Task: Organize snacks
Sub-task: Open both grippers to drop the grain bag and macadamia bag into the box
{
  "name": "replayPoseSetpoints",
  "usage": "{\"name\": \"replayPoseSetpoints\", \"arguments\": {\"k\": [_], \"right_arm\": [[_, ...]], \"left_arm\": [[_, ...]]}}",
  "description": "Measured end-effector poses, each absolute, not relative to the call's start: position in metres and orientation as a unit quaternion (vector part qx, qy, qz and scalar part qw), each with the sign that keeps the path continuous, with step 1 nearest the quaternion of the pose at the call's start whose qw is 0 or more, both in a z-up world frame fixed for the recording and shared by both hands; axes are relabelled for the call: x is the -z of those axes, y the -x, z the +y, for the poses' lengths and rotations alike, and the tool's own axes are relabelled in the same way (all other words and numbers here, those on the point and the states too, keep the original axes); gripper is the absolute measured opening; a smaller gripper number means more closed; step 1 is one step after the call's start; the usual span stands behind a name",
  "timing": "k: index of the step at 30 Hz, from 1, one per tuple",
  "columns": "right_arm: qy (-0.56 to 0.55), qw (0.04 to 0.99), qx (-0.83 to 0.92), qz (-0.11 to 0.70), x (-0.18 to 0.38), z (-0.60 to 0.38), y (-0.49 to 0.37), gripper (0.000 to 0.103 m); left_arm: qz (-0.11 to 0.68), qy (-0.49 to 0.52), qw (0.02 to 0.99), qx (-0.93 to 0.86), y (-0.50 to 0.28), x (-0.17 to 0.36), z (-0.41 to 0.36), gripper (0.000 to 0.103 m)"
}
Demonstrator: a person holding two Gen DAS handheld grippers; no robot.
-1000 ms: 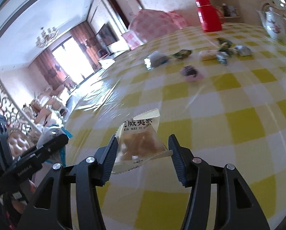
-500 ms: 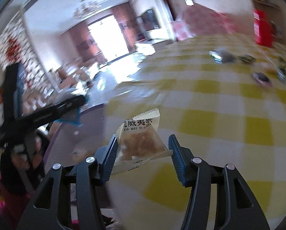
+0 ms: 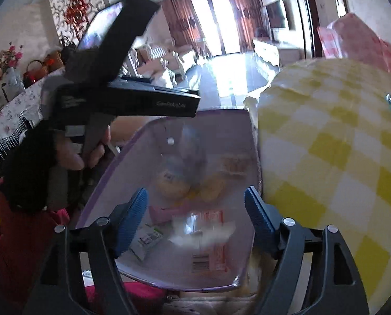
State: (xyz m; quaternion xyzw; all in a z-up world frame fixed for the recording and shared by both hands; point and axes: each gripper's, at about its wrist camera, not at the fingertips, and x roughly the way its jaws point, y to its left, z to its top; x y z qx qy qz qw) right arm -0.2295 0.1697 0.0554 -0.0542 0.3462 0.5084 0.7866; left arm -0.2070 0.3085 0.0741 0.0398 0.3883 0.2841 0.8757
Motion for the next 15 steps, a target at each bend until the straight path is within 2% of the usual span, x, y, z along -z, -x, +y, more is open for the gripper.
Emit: {"name": "replayPoseSetpoints", "arguments": {"k": [6,8,15], "right_arm": [[-0.009,0.832,-0.435,0.343,-0.066,0.104,0.196,0.079],[-0.032,0.849,-0.402,0.343,-0.067,0.073,0.178,0.081],[-0.098,0.906,-0.234,0.34,-0.064,-0.041,0.127,0.086]], "left_arm": [[0.331,0.002,0.909,-0.254,0.211,-0.09,0.288,0.095],[0.306,0.022,0.927,-0.217,0.209,-0.096,0.267,0.102],[0.337,0.122,0.933,-0.024,0.15,-0.11,0.175,0.101]]}}
